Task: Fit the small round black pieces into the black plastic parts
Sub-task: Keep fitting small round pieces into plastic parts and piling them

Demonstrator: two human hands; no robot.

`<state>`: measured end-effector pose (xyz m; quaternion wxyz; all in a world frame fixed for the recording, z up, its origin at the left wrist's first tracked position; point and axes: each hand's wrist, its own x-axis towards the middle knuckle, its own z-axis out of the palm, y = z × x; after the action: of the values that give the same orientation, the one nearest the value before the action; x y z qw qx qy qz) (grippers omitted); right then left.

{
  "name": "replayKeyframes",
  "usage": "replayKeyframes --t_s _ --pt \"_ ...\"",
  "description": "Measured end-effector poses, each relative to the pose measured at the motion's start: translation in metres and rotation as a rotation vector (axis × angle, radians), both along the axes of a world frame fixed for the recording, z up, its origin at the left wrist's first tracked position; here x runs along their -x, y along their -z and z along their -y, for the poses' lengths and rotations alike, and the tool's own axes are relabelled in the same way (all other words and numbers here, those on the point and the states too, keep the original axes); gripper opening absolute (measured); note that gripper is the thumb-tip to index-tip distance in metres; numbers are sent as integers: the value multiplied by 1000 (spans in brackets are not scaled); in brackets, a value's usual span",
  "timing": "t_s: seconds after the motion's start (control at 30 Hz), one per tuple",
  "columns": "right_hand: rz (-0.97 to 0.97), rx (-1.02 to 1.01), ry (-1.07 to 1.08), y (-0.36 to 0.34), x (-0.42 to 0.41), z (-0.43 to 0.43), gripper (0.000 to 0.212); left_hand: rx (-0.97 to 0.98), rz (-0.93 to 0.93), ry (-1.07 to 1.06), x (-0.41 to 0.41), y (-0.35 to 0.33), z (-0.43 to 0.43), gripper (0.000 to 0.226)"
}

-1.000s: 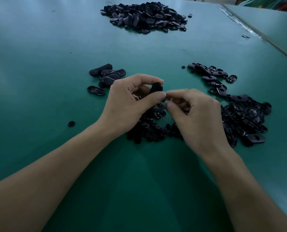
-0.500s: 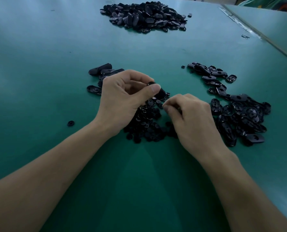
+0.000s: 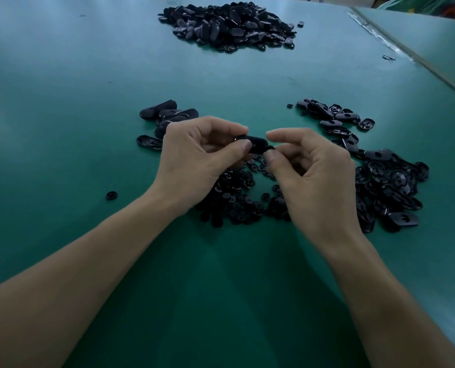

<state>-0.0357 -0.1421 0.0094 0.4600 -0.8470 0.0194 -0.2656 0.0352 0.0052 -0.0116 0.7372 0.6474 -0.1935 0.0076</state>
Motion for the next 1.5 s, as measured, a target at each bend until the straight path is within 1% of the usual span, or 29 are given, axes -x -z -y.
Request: replayKeyframes --t_s 0.13,0.27,0.53,0.77,0.97,1.2,1.37,1.5 --pt "-8 -55 15 0 0 0 19 -38 27 12 1 0 -1 18" --pt "-17 -104 14 1 -1 1 13 -69 55 18 2 -1 -1 18" --pt "-27 -107 2 2 -1 -3 20 -86 70 46 3 -2 0 19" --pt "-25 -25 12 -1 0 -5 26 -94 81 55 3 -2 0 21" --pt "-7 49 48 -1 2 -8 16 -89 85 69 4 -1 0 20" --pt "0 25 45 1 3 -12 14 -132 96 61 6 -4 1 20" --pt "52 92 46 2 2 -12 18 -80 48 74 4 -5 1 17" --pt "41 80 14 5 1 -9 18 -84 35 80 3 -4 0 18"
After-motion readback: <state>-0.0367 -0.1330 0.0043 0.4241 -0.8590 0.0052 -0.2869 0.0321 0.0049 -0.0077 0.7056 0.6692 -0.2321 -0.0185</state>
